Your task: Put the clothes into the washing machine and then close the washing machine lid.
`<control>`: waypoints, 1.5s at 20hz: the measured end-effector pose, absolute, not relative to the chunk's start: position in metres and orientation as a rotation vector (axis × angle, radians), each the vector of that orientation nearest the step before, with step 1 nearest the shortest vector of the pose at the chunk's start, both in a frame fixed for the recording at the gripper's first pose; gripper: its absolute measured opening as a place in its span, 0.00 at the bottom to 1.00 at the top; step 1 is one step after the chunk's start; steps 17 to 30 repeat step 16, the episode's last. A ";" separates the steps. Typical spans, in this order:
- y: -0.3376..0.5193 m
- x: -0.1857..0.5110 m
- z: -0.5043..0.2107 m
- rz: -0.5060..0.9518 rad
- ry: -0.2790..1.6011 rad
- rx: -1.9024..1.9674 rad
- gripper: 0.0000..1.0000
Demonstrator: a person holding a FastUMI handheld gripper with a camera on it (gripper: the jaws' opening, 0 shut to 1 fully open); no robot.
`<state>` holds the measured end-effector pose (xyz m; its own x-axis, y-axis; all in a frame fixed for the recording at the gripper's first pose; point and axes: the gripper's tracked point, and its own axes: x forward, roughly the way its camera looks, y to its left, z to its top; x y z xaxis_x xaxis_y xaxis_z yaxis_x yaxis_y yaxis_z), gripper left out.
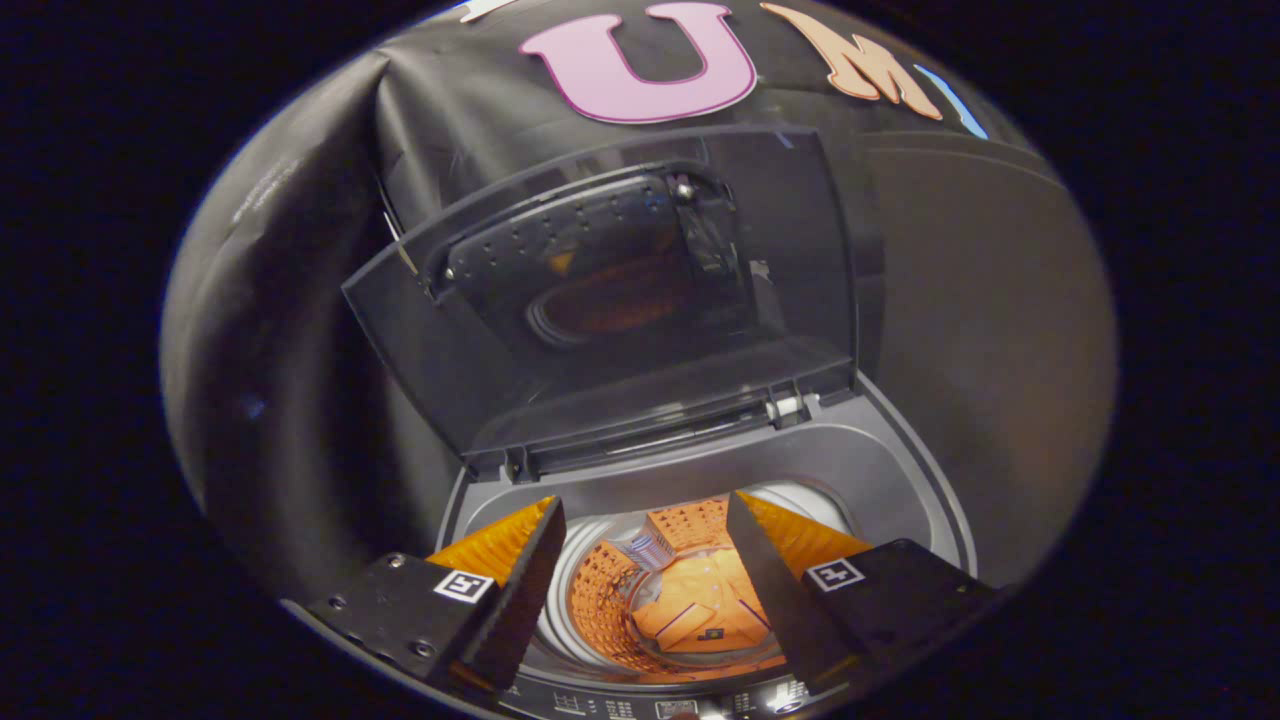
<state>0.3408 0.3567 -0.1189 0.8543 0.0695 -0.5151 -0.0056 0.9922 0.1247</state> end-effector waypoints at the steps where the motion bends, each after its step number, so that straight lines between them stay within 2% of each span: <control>1: 0.358 0.344 -0.107 0.045 0.513 0.108 0.98; 16: 0.374 0.368 0.071 0.019 0.179 0.004 0.97; 30: 0.374 0.368 0.071 0.019 0.179 0.004 0.97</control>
